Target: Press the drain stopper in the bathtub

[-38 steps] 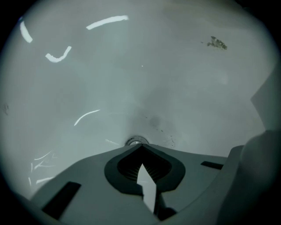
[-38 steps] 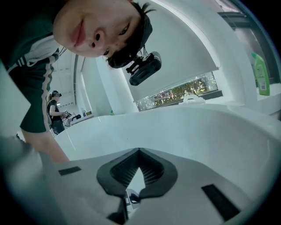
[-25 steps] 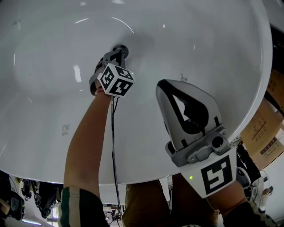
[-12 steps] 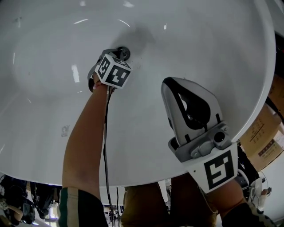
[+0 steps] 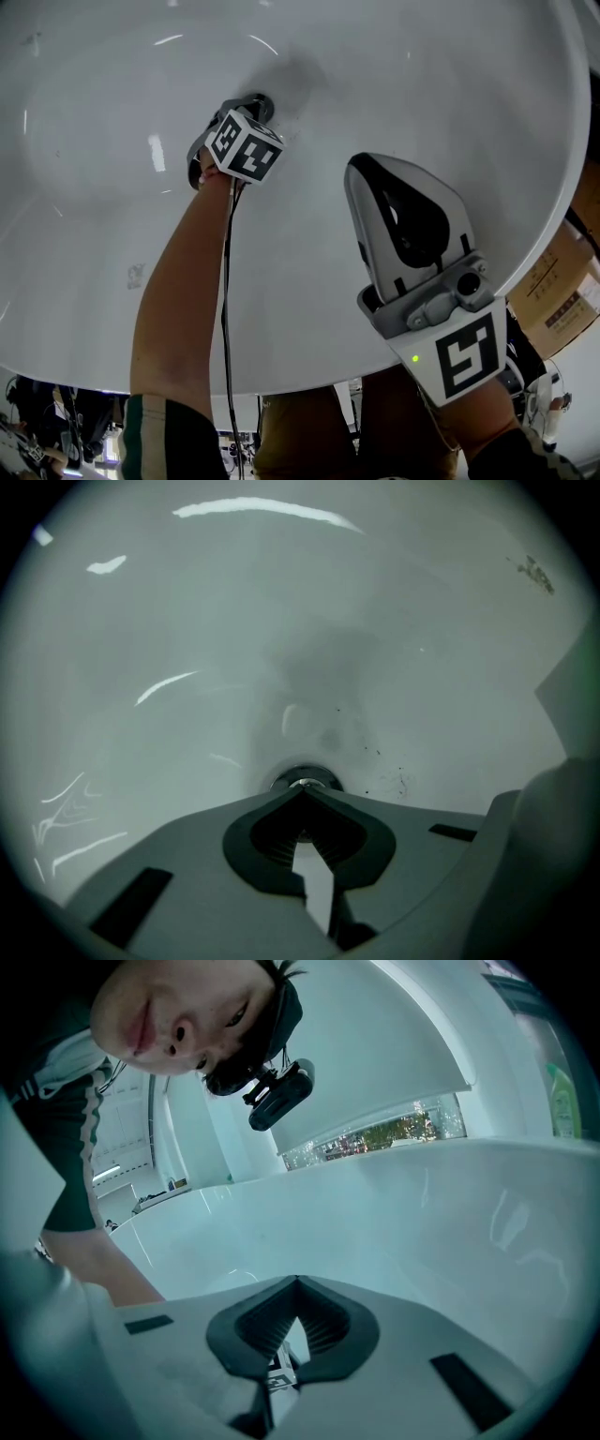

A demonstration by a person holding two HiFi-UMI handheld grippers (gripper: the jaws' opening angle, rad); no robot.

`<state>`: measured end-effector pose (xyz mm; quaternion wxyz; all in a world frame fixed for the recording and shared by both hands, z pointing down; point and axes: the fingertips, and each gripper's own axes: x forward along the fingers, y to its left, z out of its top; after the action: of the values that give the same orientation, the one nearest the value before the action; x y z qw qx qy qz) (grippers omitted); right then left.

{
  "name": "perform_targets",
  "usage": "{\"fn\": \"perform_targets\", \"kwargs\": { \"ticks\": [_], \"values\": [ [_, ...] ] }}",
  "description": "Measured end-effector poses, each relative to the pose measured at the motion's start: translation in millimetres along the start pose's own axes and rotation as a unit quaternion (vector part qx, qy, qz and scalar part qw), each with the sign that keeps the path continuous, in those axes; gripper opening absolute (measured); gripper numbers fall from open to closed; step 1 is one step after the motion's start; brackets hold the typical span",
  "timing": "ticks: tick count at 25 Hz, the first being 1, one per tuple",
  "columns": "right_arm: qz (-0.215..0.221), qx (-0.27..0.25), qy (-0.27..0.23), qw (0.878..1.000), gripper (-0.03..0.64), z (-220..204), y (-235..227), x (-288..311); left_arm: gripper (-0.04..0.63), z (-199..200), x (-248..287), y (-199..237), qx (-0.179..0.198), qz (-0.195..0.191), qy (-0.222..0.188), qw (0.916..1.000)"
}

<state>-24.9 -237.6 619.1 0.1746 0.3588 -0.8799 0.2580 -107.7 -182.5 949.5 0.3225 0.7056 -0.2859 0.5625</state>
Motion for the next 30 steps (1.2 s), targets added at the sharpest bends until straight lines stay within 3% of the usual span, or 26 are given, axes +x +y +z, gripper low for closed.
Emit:
{"fn": "perform_targets", "kwargs": {
  "ticks": [16,21,30],
  "values": [
    [0.016,-0.002,0.01,1.0,0.014,-4.0,2.3,0.3,0.011,1.6,4.0,-1.6,0.014,0.037,0.039,0.9985],
    [0.018,-0.006,0.011,1.0,0.014,-4.1,3.9,0.6,0.011,2.0,4.6,-4.6,0.006,0.025,0.032,0.9991],
    [0.025,0.002,-0.004,1.0,0.014,-0.3,4.3,1.8,0.011,4.5,6.4,-3.7,-0.003,0.046,0.024,0.9986]
  ]
}}
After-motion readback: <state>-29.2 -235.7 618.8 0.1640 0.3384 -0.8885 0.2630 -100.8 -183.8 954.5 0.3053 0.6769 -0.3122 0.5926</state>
